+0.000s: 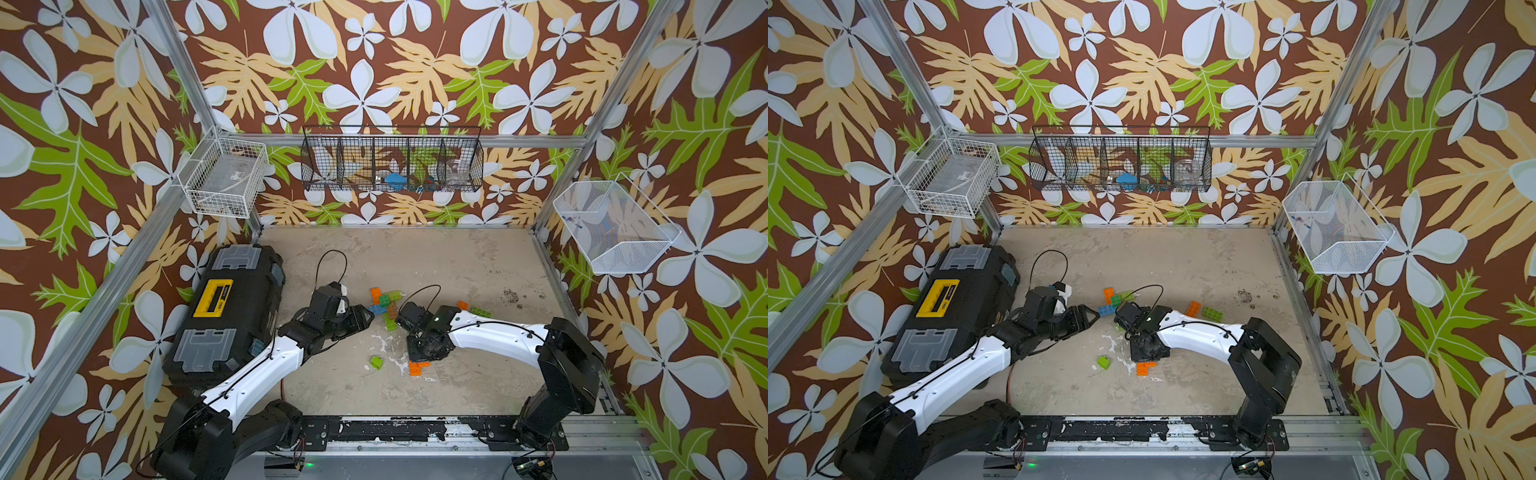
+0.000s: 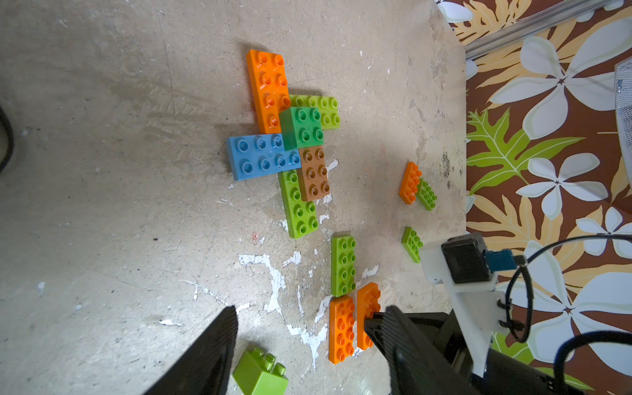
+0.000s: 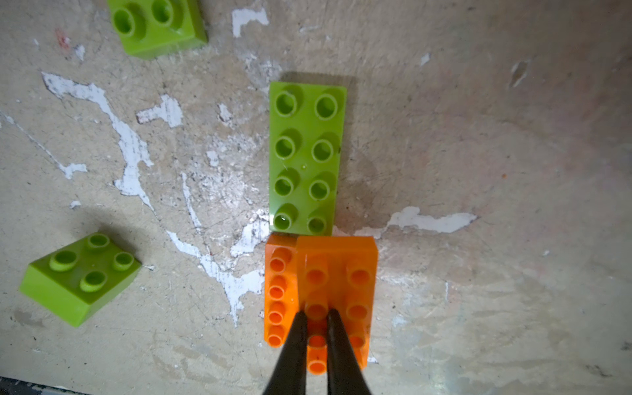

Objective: Assemble a small pinwheel with lego
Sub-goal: Assemble the lego brick with the lego brick.

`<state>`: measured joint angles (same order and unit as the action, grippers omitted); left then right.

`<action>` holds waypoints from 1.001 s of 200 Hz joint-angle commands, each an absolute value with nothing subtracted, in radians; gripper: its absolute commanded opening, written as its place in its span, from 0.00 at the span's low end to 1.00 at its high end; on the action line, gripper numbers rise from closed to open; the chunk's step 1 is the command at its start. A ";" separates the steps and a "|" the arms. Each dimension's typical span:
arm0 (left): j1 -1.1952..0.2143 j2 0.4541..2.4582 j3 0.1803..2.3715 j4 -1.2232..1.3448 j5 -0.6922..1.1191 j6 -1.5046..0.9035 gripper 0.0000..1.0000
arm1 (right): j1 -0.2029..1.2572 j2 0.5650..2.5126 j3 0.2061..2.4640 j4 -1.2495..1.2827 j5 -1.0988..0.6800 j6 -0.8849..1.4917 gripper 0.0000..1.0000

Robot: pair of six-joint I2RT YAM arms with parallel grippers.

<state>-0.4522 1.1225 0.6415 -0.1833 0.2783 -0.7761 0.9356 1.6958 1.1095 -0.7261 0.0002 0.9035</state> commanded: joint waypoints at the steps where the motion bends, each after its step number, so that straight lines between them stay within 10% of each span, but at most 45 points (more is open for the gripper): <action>1: -0.449 1.126 0.645 -0.182 0.289 -0.752 0.70 | 0.936 1.705 1.123 -0.716 0.026 0.926 0.13; 200: -0.449 1.136 0.649 -0.184 0.296 -0.738 0.70 | 0.913 1.788 1.148 -0.725 0.055 0.909 0.12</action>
